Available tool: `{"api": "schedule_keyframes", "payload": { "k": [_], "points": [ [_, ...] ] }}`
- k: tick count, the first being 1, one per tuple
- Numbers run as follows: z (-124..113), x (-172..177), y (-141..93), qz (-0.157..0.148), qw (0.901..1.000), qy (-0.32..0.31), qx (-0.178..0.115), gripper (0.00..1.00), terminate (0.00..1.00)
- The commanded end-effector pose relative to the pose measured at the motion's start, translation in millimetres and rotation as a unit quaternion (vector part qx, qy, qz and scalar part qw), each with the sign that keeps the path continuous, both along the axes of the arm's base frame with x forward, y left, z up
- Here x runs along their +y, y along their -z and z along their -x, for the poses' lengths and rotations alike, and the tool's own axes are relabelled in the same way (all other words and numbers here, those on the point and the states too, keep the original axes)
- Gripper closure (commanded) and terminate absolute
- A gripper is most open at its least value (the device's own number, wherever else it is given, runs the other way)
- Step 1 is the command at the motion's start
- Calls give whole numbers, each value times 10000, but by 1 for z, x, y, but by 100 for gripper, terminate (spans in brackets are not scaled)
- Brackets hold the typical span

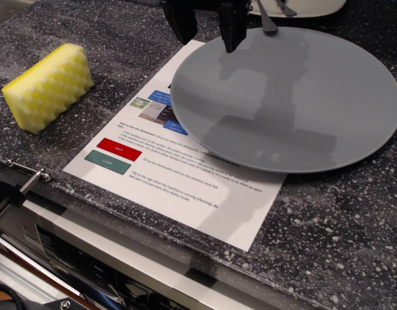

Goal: Pick up sponge and wipe plate

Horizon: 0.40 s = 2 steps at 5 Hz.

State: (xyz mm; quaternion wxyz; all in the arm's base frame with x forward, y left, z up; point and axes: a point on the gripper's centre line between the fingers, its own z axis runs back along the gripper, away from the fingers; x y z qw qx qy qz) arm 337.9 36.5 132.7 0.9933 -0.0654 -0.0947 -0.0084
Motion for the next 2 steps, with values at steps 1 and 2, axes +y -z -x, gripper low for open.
{"api": "schedule_keyframes", "payload": {
  "k": [1,2],
  "points": [
    [0,0,0,0,10000,0,0,0,0],
    [-3,27,-12,-22,9974,-478,-539,0,0]
  ]
}}
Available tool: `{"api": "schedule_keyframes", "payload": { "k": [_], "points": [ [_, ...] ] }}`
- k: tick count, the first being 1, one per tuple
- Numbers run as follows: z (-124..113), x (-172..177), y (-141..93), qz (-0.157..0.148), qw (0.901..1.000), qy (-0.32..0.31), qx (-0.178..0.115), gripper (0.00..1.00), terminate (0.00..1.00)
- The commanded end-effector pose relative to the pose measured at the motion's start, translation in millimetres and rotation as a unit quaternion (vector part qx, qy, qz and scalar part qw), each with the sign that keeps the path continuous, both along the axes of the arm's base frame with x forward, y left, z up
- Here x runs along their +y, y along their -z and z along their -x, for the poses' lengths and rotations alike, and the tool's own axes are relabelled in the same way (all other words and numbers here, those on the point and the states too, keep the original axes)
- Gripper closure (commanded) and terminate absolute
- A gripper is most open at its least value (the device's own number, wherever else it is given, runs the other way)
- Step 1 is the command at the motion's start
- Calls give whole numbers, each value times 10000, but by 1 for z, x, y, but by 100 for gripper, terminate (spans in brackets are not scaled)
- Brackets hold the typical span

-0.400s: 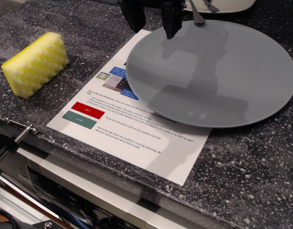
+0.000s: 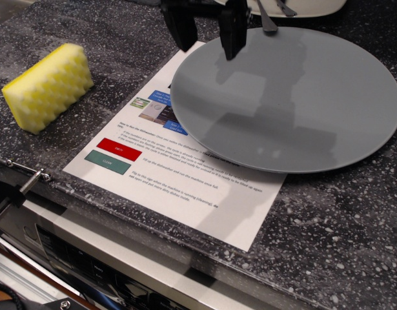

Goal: Pick up sponge and wipe plate

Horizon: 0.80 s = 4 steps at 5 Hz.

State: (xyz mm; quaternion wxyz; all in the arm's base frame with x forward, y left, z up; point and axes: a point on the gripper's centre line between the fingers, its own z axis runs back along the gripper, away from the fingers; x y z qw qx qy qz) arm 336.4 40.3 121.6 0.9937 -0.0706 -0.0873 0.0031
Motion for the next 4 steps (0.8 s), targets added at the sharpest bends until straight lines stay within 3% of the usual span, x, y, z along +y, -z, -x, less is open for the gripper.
{"api": "schedule_keyframes", "payload": {
  "k": [1,3,4],
  "points": [
    [0,58,-37,-152,9963,-620,-582,0,0],
    [7,111,-58,-692,9972,-203,-182,0,0],
    [11,139,-55,-845,9963,-109,-48,0,0]
  ]
}}
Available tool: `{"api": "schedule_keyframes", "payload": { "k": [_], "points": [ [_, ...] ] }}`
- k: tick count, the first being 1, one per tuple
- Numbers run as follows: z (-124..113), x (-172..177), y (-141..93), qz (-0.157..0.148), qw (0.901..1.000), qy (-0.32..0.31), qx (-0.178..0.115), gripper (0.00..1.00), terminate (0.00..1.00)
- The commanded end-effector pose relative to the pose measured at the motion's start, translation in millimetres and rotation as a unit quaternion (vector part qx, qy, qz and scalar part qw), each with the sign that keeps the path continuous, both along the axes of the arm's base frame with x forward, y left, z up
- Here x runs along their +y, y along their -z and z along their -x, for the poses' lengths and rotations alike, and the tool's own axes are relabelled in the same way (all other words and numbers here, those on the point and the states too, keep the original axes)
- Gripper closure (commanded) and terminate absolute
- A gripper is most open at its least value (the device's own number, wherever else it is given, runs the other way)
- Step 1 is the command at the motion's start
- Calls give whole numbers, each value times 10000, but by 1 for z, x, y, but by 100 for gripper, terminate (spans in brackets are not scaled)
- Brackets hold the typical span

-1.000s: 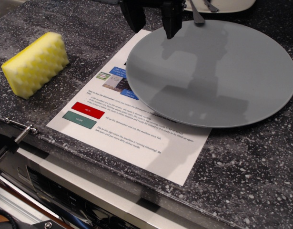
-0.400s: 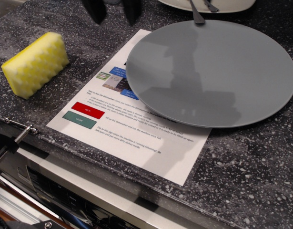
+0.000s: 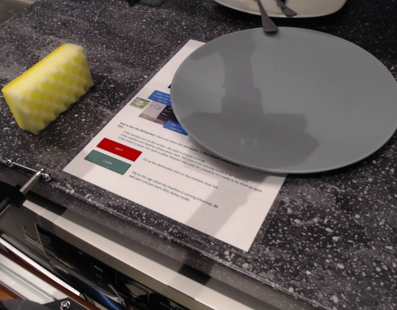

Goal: Pick up sponge and wipe plate

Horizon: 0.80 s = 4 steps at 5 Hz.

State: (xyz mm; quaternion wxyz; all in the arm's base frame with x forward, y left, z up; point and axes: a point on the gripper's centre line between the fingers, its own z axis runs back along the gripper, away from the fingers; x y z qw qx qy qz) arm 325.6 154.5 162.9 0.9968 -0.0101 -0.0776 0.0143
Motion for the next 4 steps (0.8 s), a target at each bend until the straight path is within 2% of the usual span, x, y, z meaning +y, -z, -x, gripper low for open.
{"api": "schedule_keyframes", "payload": {
  "k": [1,2,3,4],
  "points": [
    [16,42,6,-388,9990,142,-190,0,0],
    [24,54,20,-489,9985,150,-179,0,0],
    [24,60,25,-448,9987,135,-185,0,0],
    [20,65,45,-587,9982,111,-63,0,0]
  ]
}}
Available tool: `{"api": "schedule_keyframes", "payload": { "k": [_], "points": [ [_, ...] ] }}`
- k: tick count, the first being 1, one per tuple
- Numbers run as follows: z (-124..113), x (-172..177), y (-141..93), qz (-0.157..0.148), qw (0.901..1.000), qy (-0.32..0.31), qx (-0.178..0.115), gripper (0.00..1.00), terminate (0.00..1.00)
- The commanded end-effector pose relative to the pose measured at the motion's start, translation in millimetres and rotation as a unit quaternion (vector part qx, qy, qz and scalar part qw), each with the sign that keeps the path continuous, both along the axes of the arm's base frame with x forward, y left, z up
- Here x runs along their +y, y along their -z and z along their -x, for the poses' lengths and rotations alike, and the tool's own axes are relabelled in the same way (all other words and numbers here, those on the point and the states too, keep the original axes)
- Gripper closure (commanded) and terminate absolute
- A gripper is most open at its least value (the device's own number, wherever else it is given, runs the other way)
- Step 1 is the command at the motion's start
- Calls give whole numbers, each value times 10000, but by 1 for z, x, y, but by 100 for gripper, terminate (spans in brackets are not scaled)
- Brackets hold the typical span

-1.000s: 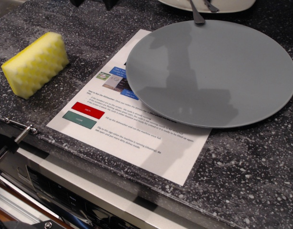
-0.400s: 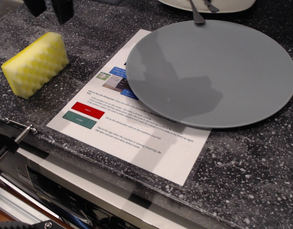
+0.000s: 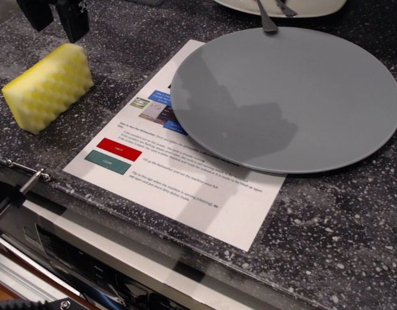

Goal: Pick up sponge and wipe plate

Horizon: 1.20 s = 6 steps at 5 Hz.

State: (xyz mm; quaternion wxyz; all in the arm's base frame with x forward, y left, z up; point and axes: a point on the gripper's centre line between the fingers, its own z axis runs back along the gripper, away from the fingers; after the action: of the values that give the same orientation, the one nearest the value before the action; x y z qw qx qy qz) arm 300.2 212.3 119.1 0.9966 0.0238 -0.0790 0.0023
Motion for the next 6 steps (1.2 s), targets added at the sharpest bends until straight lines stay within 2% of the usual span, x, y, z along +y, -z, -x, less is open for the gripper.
{"api": "schedule_keyframes", "payload": {
  "k": [1,2,3,4,5,6],
  "points": [
    [-7,14,14,-307,9994,-45,-127,0,0],
    [-10,20,24,-345,9992,-138,-113,0,0],
    [-12,20,24,-236,9992,-310,-48,0,0],
    [-14,17,20,-176,9989,-426,-84,100,0],
    [-24,4,0,127,9977,-658,-140,100,0],
    [-41,-26,-24,621,9932,-907,-379,100,0]
  ]
}}
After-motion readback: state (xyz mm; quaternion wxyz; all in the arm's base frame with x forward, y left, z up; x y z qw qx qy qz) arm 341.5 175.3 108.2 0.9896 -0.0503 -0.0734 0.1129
